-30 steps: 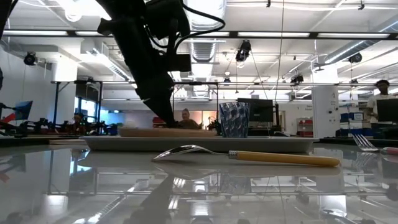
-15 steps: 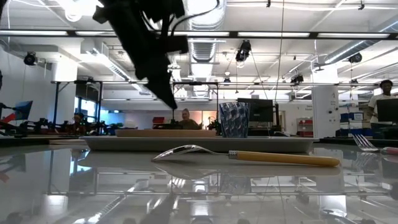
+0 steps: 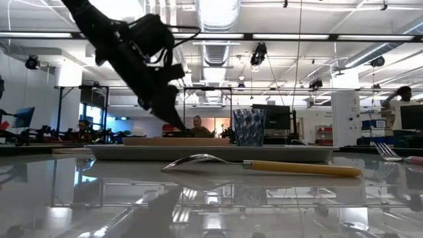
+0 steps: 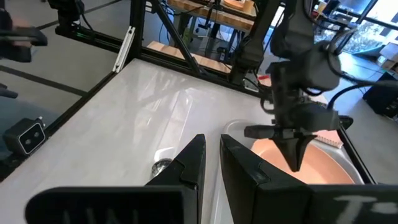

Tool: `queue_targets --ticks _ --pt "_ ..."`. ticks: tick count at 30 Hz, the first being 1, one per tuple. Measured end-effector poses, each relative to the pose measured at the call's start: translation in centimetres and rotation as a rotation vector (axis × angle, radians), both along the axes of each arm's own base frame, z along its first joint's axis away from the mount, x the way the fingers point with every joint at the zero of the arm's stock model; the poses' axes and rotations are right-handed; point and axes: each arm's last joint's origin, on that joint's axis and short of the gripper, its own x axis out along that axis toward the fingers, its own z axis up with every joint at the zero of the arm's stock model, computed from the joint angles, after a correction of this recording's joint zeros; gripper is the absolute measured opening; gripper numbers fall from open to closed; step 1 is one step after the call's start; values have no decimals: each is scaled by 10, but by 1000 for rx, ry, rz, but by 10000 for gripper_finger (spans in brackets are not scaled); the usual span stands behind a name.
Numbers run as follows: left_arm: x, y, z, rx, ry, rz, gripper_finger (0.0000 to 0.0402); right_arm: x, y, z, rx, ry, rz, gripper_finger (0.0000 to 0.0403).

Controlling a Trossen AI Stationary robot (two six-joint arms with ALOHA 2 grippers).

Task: Pick and place plate/cup/fork/spoon on tray
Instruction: Put the yellow spoon on the gray tray to the right side of the orange plate

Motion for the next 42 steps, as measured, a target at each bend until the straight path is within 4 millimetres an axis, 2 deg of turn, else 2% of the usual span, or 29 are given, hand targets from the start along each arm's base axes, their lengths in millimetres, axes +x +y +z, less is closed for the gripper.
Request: queue_targets --ticks 6,10,13,18,21,25,30,36,42 --pt "-15 3 -19 8 17 89 1 0 0 0 0 1 0 38" --pt "-21 1 -23 -7 22 112 1 0 0 -1 7 6 -3 38" --pt "-21 -7 -9 8 -34 76 1 0 0 -3 38 27 -16 38" --pt "-30 -26 33 44 -200 -8 1 3 1 -17 171 76 -65 38" --pt "-39 -41 57 65 -294 -78 1 10 5 -30 268 127 -116 38" --pt "-52 -59 80 69 -391 -157 1 26 14 -52 360 225 -197 38" --pt "-63 -76 92 68 -448 -237 1 50 29 -74 416 342 -256 38" --pt "-69 -80 101 93 -477 -273 1 74 47 -90 526 514 -281 38" --pt "-74 -79 106 94 -502 -272 2 88 64 -113 456 708 -376 38"
